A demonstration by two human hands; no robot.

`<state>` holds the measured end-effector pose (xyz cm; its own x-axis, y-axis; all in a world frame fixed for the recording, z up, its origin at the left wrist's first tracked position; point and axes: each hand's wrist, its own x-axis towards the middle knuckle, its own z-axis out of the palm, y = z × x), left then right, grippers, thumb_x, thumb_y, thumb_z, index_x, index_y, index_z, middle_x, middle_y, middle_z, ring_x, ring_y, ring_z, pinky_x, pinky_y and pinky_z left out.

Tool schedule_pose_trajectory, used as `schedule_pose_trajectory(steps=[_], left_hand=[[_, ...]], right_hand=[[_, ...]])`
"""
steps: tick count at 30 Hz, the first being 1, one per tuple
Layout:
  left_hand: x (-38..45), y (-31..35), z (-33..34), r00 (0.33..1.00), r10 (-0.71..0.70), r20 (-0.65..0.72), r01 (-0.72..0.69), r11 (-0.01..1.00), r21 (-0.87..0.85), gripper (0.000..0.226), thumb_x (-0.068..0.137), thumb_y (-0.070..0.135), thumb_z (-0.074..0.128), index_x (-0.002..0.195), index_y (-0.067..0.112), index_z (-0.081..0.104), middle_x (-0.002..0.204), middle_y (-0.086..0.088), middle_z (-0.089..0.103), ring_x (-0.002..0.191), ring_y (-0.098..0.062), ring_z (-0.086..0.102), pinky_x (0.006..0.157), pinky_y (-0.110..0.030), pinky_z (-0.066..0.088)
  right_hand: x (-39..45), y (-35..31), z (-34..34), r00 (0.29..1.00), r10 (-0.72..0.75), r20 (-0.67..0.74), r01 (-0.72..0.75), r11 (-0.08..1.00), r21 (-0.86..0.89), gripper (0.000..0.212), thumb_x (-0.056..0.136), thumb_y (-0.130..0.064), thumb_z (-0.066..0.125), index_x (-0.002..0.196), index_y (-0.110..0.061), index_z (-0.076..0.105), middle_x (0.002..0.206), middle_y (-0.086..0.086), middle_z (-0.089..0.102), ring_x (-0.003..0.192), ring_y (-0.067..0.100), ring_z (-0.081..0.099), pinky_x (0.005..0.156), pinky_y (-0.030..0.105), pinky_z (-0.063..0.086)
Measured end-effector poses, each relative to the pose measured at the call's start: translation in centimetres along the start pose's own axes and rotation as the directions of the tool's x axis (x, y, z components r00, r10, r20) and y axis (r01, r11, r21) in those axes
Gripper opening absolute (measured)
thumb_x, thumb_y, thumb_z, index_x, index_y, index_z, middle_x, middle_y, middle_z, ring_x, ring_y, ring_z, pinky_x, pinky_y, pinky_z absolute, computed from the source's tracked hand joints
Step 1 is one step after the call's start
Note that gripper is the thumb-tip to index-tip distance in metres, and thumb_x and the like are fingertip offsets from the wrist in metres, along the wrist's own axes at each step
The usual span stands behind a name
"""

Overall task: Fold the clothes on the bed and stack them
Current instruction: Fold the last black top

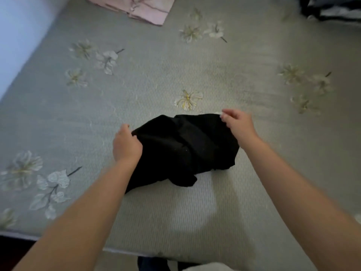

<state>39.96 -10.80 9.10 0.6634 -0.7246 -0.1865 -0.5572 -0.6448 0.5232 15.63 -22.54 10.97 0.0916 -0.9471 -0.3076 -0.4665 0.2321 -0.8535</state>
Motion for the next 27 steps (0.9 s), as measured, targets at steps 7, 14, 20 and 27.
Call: schedule_pose_trajectory(steps=[7,14,20,27], left_hand=[[-4.9,-8.2,5.7,0.926,-0.138,0.352,0.089,0.984,0.151,0.057,0.093,0.028,0.048,0.139,0.0,0.027,0.13,-0.019,0.047,0.119,-0.031,0.045,0.097,-0.04,0.04],[-4.4,-9.1,7.4,0.986,-0.024,0.167,0.013,0.998,0.066,0.032,0.092,0.025,0.052,0.115,0.003,0.059,0.111,-0.014,0.06,0.103,-0.026,0.053,0.083,-0.034,0.043],[-3.7,-6.8,5.5,0.996,-0.089,0.03,0.093,0.965,-0.246,0.011,0.096,0.012,0.04,0.086,0.009,0.044,0.067,0.004,0.042,0.061,-0.01,0.041,0.049,-0.015,0.029],[-3.0,-0.6,-2.9,0.966,0.202,-0.162,-0.253,0.871,-0.421,0.023,0.096,0.006,0.037,0.078,0.02,0.038,0.066,0.007,0.04,0.058,-0.003,0.038,0.055,-0.001,0.035]], right_hand=[[-2.7,11.0,3.6,0.958,0.18,0.223,0.06,0.637,-0.769,0.075,0.083,-0.051,0.056,0.143,-0.016,0.025,0.145,0.009,0.033,0.132,0.027,0.033,0.105,0.04,0.035],[-2.3,12.4,7.0,0.976,-0.148,0.16,0.215,0.527,-0.822,0.023,0.089,-0.018,0.049,0.098,-0.01,0.069,0.1,0.008,0.065,0.101,0.027,0.055,0.08,0.031,0.034],[-1.2,7.8,4.3,0.985,-0.015,-0.173,-0.04,0.949,-0.313,0.018,0.092,-0.007,0.042,0.099,-0.002,0.058,0.081,0.007,0.054,0.079,0.02,0.049,0.063,0.024,0.029],[-2.3,-2.2,1.7,0.972,-0.088,-0.217,0.086,0.996,-0.021,0.014,0.091,-0.01,0.047,0.078,-0.015,0.052,0.064,-0.007,0.047,0.06,0.004,0.043,0.055,0.019,0.034]])
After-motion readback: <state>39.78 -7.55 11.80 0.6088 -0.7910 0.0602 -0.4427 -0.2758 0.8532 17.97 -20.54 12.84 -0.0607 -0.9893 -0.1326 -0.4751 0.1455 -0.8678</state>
